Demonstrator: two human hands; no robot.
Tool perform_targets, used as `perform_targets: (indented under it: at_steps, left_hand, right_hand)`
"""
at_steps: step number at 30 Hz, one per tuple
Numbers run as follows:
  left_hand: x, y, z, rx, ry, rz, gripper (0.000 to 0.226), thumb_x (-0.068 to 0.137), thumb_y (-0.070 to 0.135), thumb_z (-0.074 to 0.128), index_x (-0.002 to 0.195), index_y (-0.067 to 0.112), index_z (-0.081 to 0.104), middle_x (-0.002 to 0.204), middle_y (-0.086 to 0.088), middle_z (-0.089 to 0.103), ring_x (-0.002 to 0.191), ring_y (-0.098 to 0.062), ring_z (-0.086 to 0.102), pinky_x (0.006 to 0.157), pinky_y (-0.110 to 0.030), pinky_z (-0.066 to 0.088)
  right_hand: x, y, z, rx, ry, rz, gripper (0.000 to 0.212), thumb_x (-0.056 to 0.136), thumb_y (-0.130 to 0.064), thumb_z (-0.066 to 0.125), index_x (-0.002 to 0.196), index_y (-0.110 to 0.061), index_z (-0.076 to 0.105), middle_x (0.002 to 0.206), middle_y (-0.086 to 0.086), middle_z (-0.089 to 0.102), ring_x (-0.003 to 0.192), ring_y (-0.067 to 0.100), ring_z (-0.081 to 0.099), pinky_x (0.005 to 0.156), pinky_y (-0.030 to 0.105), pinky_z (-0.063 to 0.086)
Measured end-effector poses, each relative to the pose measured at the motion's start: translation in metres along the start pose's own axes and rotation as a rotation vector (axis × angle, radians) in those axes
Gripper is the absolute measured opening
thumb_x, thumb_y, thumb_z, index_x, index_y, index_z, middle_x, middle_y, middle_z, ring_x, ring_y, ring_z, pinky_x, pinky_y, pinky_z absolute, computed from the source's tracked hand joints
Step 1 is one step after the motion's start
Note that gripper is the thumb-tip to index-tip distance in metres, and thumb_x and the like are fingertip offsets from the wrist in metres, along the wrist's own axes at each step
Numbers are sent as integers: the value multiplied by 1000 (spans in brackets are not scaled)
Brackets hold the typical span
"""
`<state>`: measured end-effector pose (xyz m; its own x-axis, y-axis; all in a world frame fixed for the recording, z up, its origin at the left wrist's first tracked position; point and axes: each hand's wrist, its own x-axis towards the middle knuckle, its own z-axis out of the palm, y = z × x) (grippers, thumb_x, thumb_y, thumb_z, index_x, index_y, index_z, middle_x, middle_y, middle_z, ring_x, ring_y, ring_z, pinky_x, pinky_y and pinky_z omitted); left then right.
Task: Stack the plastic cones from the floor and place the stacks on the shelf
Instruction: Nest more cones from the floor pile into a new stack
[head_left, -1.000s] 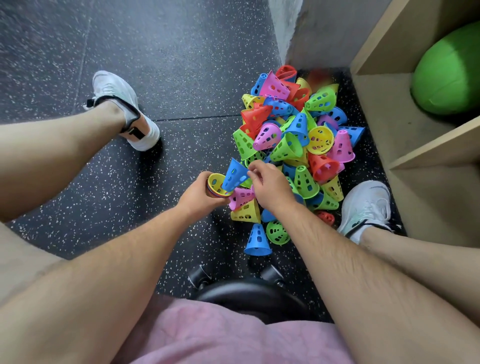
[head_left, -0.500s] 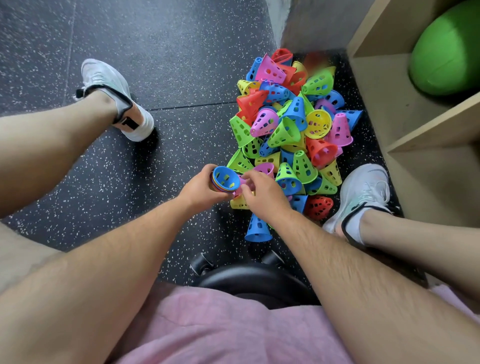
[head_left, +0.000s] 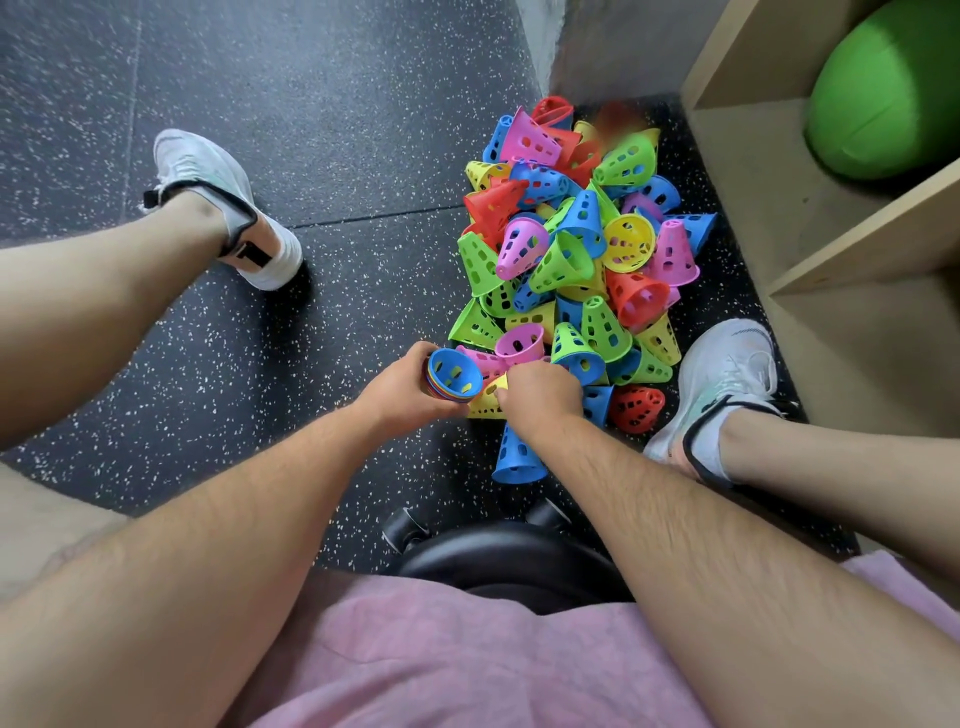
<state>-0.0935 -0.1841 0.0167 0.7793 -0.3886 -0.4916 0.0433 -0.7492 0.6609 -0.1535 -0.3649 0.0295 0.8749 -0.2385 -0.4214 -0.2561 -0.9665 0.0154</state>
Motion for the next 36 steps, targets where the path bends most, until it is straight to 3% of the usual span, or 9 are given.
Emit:
perform_targets:
  at_steps: [4, 8, 13, 19, 24, 27, 31, 34, 36]
  left_hand:
    - [0, -1, -1, 19, -11, -8, 76, 67, 40, 95, 127, 27, 50, 111, 11, 69, 102, -11, 67, 90, -36, 55]
    - [-1, -1, -1, 15, -7, -28, 69, 69, 37, 93, 123, 26, 50, 108, 11, 69, 97, -12, 67, 84, -35, 55]
    - [0, -4, -2, 19, 16, -61, 70, 70, 41, 91, 123, 24, 48, 107, 7, 69, 95, -15, 69, 86, -41, 58]
    - [0, -5, -3, 11, 39, -92, 67, 70, 43, 91, 119, 26, 48, 104, 7, 71, 94, -16, 70, 87, -43, 58]
    - [0, -5, -2, -24, 25, -82, 71, 67, 49, 91, 119, 27, 47, 103, 8, 71, 93, -14, 71, 86, -42, 59]
    - [1, -4, -2, -56, 35, -74, 70, 68, 43, 92, 120, 25, 48, 104, 8, 70, 94, -15, 70, 85, -40, 58]
    - [5, -5, -3, -70, 68, -57, 71, 68, 37, 93, 122, 26, 48, 105, 11, 68, 97, -13, 68, 89, -40, 57]
    - [7, -6, -3, -88, 85, -74, 67, 71, 30, 91, 122, 25, 48, 105, 11, 67, 99, -14, 68, 86, -36, 55]
    - [8, -7, -3, -84, 88, -78, 65, 73, 28, 90, 123, 24, 48, 105, 10, 66, 98, -15, 67, 83, -34, 53]
  right_hand:
    - [2, -2, -3, -4, -12, 6, 9, 96, -21, 61, 91, -16, 67, 75, 0, 49, 78, 23, 57, 59, 29, 40]
    - [-3, 4, -7, 253, 63, -78, 20, 100, -30, 50, 84, -18, 53, 80, 0, 57, 79, 27, 60, 62, 32, 40]
    - [-10, 14, -16, 427, 319, -247, 20, 99, -27, 48, 83, -16, 49, 76, -2, 53, 71, 24, 50, 56, 34, 34]
    - [-3, 17, -10, 435, 597, -332, 26, 99, -30, 47, 88, -10, 59, 83, 6, 54, 79, 29, 49, 64, 44, 46]
    - [0, 9, -8, 556, 469, -393, 29, 101, -38, 48, 102, -14, 64, 97, 7, 50, 91, 28, 48, 69, 45, 52]
    - [-2, 2, -5, 613, 273, -472, 20, 100, -25, 58, 111, -11, 66, 103, 9, 55, 91, 29, 55, 79, 46, 52]
    - [-4, -3, -6, 648, 111, -471, 31, 98, -13, 55, 129, -13, 56, 123, 4, 56, 100, 21, 60, 86, 29, 44]
    - [2, -2, -9, 577, 125, -412, 25, 99, -13, 52, 123, -10, 56, 118, 6, 58, 103, 22, 54, 79, 23, 33]
    - [6, -1, -7, 474, 118, -435, 21, 97, -10, 51, 116, -9, 60, 114, 6, 58, 107, 25, 49, 88, 34, 41]
